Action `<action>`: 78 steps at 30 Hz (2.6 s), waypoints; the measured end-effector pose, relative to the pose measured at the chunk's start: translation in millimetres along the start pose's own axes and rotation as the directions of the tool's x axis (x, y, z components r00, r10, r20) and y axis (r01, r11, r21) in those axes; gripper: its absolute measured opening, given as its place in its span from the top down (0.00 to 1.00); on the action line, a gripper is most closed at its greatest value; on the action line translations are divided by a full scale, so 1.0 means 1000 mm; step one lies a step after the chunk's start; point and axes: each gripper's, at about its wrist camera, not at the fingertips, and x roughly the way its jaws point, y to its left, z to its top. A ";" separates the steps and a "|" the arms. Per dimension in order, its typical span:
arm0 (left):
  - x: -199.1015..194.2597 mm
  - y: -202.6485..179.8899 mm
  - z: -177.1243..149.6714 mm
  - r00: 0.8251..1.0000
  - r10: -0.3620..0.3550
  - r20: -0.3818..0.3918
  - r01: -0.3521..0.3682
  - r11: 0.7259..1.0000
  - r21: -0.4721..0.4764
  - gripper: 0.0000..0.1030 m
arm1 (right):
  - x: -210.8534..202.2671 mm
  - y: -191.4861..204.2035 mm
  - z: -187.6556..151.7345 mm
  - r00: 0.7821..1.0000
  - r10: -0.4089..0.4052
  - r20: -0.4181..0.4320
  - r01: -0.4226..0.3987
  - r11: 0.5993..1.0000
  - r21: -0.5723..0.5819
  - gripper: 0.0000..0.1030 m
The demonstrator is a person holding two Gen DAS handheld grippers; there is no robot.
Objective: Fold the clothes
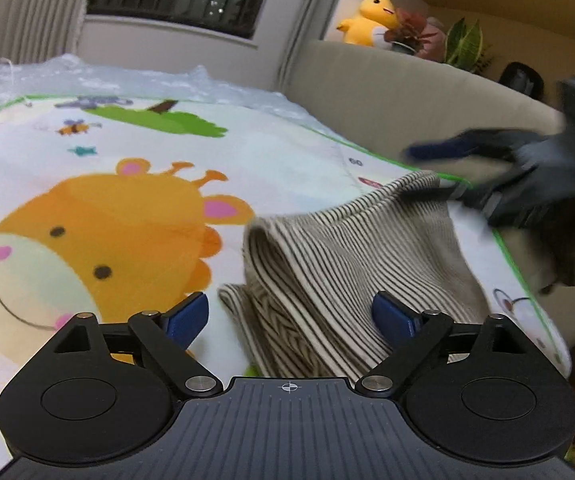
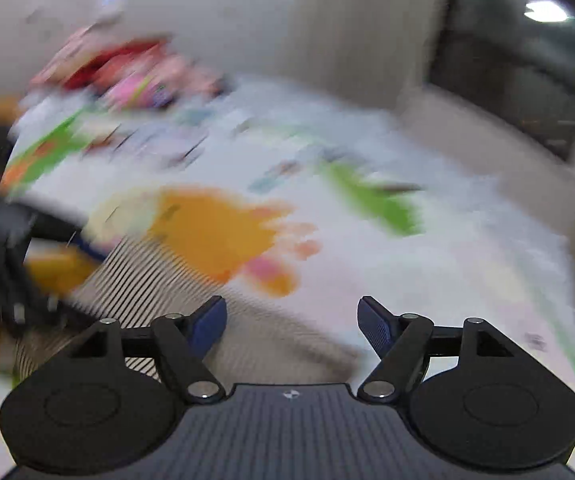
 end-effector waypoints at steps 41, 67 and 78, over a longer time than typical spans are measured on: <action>0.052 0.013 0.025 0.995 -0.049 -0.084 0.046 0.998 -0.047 0.19 | -0.007 0.026 -0.150 0.946 0.315 0.069 -0.184 0.354 0.917 0.49; -0.012 -0.084 -0.017 0.937 -0.316 -0.147 0.310 0.949 -0.063 0.18 | -0.016 -0.046 -0.109 0.987 -0.137 -0.089 0.163 0.793 0.587 0.06; -0.031 -0.044 -0.012 0.968 -0.249 -0.025 0.241 0.954 -0.177 0.37 | -0.090 0.061 -0.093 0.974 -0.140 0.177 0.124 0.987 0.099 0.01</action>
